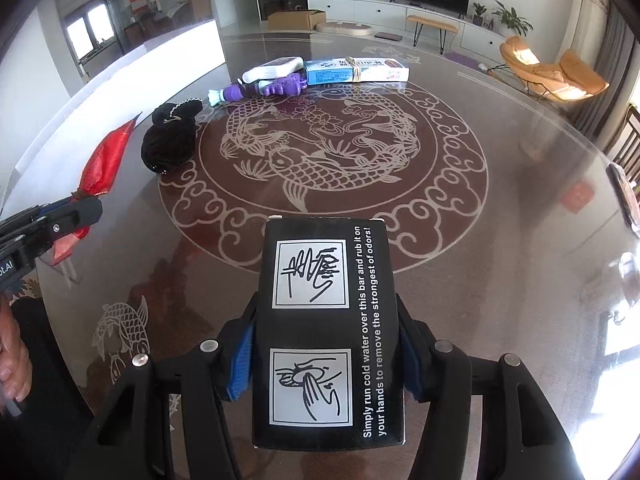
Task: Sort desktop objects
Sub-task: 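Carry the red bag and soap box over the bin and release both, then bring both empty tools back over the table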
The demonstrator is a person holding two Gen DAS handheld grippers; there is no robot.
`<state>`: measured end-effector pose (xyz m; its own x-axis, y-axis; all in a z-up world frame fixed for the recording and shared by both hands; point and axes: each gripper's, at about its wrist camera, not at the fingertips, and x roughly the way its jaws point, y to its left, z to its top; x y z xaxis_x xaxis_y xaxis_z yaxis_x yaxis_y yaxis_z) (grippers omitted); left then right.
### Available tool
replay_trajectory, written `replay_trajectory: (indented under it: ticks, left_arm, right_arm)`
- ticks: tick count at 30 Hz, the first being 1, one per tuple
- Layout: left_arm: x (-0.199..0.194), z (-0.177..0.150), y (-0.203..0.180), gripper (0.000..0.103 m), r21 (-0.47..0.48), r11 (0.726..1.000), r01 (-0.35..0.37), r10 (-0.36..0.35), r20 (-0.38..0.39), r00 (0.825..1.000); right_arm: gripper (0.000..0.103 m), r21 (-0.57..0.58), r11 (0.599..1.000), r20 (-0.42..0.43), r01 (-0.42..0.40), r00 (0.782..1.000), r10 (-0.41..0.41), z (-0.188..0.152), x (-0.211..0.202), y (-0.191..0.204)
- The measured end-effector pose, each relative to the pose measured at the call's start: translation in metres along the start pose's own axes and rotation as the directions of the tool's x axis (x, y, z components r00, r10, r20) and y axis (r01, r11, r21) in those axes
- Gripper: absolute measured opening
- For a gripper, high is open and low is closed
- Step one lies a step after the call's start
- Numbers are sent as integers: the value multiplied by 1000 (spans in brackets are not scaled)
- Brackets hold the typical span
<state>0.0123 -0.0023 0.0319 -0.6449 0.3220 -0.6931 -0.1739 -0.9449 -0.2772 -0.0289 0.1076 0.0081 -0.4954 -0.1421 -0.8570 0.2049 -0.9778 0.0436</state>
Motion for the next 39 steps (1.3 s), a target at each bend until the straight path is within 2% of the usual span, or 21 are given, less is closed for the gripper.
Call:
replay_trajectory:
  ticks: [4, 8, 12, 16, 18, 22, 23, 24, 26, 27, 29, 30, 31, 35, 37, 39]
  left_arm:
    - [-48, 33, 46, 23, -66, 997, -35, 41, 86, 995]
    - [-87, 65, 117, 23, -129, 976, -173, 191, 136, 972]
    - [-93, 81, 202, 23, -242, 927, -285, 311, 75, 948]
    - [-77, 78, 260, 23, -322, 883, -340, 356, -10, 935]
    - [-66, 71, 275, 23, -345, 870, -352, 358, -48, 933]
    - [-49, 55, 289, 23, -347, 868, -356, 336, -117, 934]
    - [-45, 53, 290, 24, -342, 867, -363, 336, -136, 932]
    - [-41, 51, 291, 32, -338, 866, -368, 335, -155, 929]
    - [-38, 51, 287, 41, -311, 876, -370, 333, -168, 928]
    - [-39, 51, 284, 50, -300, 878, -372, 337, -164, 927]
    - [-48, 51, 273, 69, -297, 871, -391, 370, -126, 920]
    - [-56, 51, 265, 79, -302, 865, -400, 392, -91, 916]
    - [-62, 49, 257, 80, -308, 865, -397, 400, -57, 915]
    - [-78, 44, 212, 80, -305, 907, -291, 315, 31, 949]
    - [-79, 40, 178, 81, -269, 936, -228, 252, 60, 966]
    - [-72, 35, 142, 83, -216, 963, -159, 177, 68, 982]
  right_arm:
    - [59, -24, 997, 73, -78, 994, 80, 40, -15, 40]
    - [59, -109, 980, 149, -168, 972, 183, 96, -27, 110]
    - [59, -224, 936, 194, -273, 928, 317, 151, -33, 203]
    - [59, -328, 888, 226, -321, 886, 404, 200, -21, 292]
    - [59, -359, 880, 224, -312, 886, 406, 221, 0, 328]
    - [59, -366, 892, 153, -266, 928, 340, 243, 58, 373]
    - [60, -367, 895, 127, -253, 939, 318, 243, 72, 378]
    - [60, -362, 899, 87, -246, 951, 295, 244, 87, 382]
    - [62, -346, 914, 24, -210, 972, 233, 242, 110, 382]
    - [62, -343, 919, 29, -194, 976, 217, 240, 112, 378]
    - [66, -327, 923, 82, -206, 966, 244, 234, 101, 362]
    - [75, -319, 924, 116, -213, 958, 261, 231, 92, 354]
    - [84, -312, 925, 158, -214, 949, 273, 225, 79, 345]
    - [95, -310, 926, 288, -215, 907, 307, 196, 32, 295]
    - [101, -306, 934, 325, -183, 902, 284, 173, 17, 263]
    - [101, -294, 946, 343, -136, 909, 237, 145, 9, 224]
